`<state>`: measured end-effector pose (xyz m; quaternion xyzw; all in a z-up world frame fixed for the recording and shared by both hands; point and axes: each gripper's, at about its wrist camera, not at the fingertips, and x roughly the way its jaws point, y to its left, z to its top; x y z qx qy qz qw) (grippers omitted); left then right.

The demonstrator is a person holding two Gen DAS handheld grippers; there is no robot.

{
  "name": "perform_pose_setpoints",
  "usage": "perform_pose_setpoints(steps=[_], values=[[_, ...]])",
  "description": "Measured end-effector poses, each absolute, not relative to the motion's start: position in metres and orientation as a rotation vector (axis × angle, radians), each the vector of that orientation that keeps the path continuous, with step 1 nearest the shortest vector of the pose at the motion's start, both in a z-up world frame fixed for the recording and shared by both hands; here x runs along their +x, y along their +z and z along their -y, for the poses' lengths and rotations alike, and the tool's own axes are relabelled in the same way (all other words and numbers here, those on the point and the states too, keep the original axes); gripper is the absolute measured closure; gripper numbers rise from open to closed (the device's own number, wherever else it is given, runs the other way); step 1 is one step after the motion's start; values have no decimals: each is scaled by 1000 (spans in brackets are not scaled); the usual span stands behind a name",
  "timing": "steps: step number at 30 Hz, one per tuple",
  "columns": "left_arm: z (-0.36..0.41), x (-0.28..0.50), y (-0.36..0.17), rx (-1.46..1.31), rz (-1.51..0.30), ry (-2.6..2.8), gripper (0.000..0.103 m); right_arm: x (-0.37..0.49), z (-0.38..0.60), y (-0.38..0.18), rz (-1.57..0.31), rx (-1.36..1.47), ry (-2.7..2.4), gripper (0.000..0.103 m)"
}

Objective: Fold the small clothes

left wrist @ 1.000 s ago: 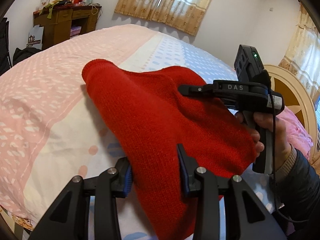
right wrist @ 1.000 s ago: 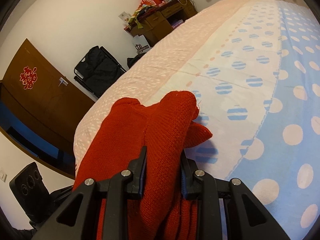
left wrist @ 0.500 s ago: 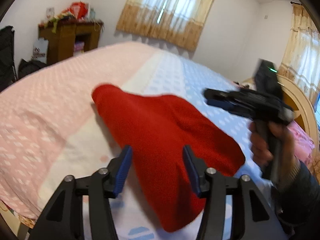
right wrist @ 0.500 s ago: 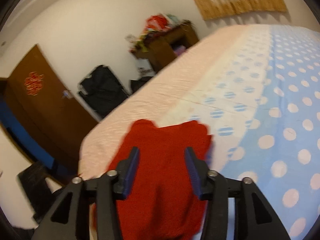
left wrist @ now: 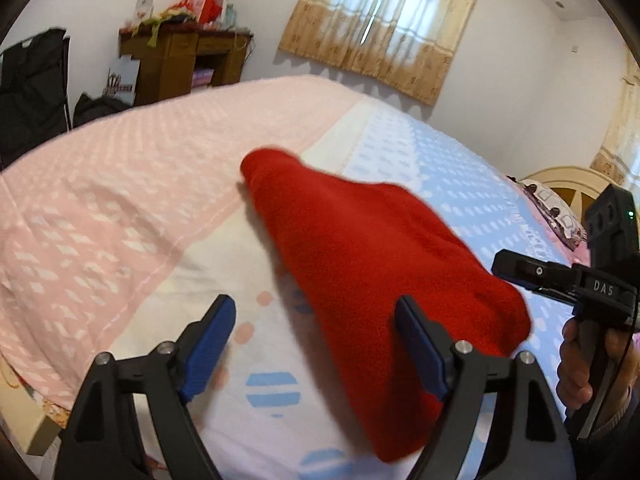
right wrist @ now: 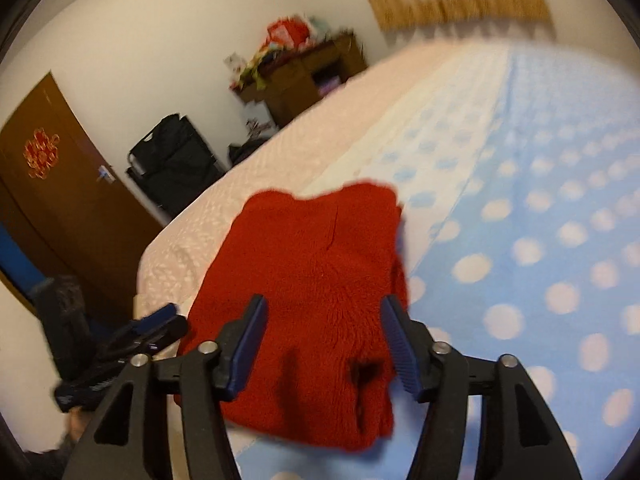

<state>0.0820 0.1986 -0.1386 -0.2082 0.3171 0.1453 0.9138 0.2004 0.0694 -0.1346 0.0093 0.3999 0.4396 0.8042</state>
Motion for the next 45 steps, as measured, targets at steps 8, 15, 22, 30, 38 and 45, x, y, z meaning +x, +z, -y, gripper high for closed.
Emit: perform_pose_setpoints(steps=[8,15,22,30,38,45], values=[[-182,70,-88,-299,-514,314,4,148,-52,-90,-636,-94,758,33],[-173,61,-74,-266,-464,293,4,116,-40,-66,-510,-154,698,26],[-171,53,-67,-260,-430,296,4,110,-38,-63,-506,-147,712,26],[-171,52,-67,-265,-430,300,4,107,-37,-63,-513,-137,722,26],[-169,52,-70,-259,-437,299,4,102,-38,-67,-524,-143,731,26],[-170,52,-69,-261,-436,299,4,99,-38,-67,-523,-142,735,26]])
